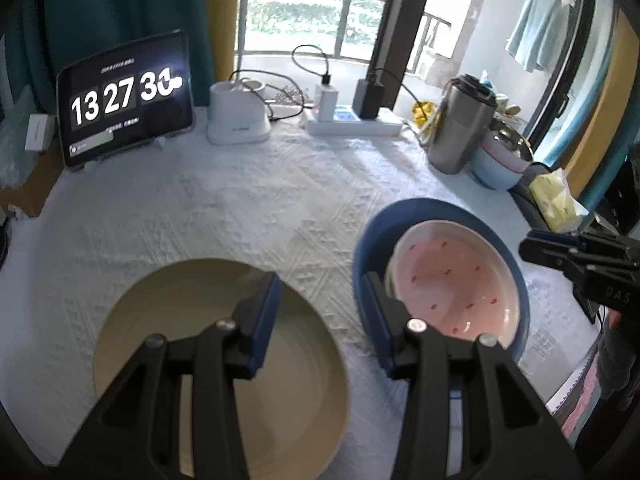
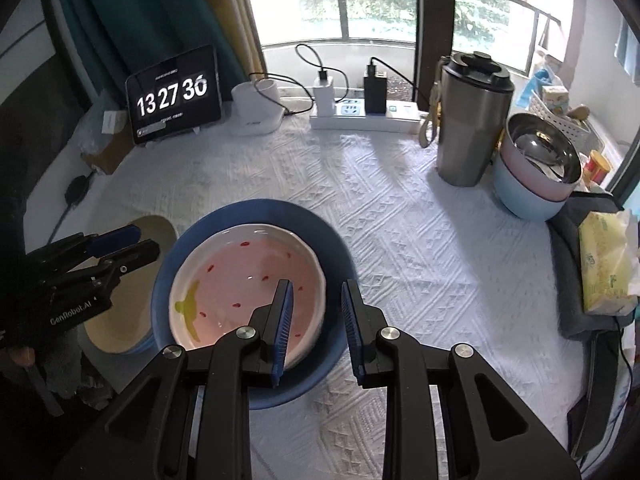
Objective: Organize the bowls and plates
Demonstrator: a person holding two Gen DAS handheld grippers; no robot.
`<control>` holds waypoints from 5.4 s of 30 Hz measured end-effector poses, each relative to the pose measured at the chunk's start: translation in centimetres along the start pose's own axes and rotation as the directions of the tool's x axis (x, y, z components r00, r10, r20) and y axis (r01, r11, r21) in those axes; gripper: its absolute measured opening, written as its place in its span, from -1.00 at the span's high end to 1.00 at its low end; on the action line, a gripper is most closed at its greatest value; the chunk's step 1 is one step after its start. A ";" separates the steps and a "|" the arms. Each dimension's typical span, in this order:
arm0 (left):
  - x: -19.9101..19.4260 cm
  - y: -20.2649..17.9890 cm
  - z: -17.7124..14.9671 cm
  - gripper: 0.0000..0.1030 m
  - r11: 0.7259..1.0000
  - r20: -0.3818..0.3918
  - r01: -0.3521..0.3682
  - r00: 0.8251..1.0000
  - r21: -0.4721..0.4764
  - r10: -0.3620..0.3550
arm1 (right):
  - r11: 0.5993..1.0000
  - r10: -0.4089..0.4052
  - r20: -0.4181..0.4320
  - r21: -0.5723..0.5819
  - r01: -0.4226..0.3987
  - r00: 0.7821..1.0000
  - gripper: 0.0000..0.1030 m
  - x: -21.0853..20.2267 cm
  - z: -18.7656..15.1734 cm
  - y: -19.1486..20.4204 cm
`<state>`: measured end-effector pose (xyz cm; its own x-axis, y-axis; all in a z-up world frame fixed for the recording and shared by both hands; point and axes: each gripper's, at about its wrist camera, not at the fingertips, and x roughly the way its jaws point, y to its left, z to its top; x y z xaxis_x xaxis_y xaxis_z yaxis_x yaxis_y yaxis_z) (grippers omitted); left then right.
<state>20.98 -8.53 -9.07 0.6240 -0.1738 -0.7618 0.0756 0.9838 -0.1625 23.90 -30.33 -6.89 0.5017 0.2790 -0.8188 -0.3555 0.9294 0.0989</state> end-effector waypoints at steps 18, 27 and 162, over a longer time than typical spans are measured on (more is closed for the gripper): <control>2.8 -1.4 -0.7 0.15 0.996 -0.062 0.034 0.998 0.077 -0.030 | 0.994 0.039 -0.044 0.104 -0.034 0.998 0.48 2.6 -2.2 -3.2; 3.3 -1.7 -0.9 0.15 0.995 -0.033 0.009 0.999 0.098 -0.006 | 0.990 0.059 -0.043 0.133 -0.053 0.997 0.48 3.7 -2.3 -3.4; -5.8 11.3 -4.3 0.73 0.996 0.200 -0.020 0.979 -0.091 0.038 | 0.973 0.086 0.114 0.205 -0.108 0.990 0.83 4.6 1.5 13.7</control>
<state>14.83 3.42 -9.19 0.7692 -0.1243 -0.6268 -0.0077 0.9790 -0.2036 22.52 -15.92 -8.41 0.5556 0.3839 -0.7375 -0.2390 0.9233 0.3007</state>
